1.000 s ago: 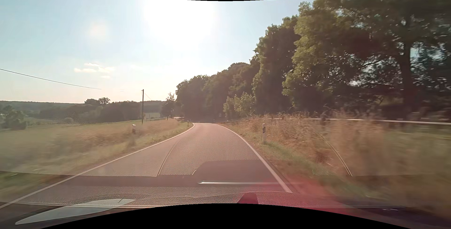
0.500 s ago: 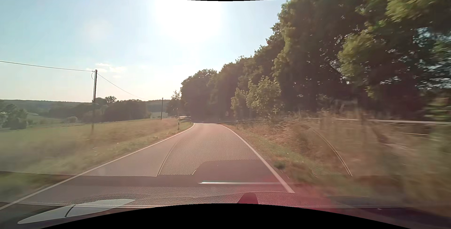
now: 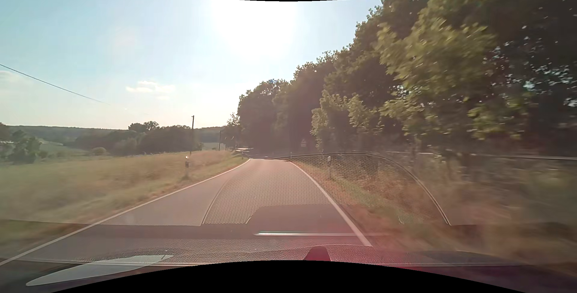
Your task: Follow the waypoints while adhering to traffic rules and regulations
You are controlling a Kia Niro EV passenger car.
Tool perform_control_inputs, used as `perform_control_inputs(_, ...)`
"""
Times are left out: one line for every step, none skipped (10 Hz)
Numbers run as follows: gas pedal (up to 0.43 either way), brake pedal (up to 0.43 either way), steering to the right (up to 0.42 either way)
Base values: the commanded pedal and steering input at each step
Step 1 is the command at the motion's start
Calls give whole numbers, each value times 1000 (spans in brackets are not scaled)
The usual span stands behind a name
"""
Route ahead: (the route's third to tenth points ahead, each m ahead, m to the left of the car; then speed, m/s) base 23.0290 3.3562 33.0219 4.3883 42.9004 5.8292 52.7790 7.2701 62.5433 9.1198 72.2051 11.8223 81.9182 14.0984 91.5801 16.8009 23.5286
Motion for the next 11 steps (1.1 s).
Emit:
perform_control_inputs(240,0,-25)
perform_control_inputs(240,0,-25)
perform_control_inputs(240,0,-25)
perform_control_inputs(240,0,-24)
perform_control_inputs(240,0,-24)
perform_control_inputs(240,0,-25)
perform_control_inputs(240,0,-24)
perform_control_inputs(240,0,-23)
perform_control_inputs(228,0,-22)
perform_control_inputs(228,0,-23)
perform_control_inputs(228,0,-23)
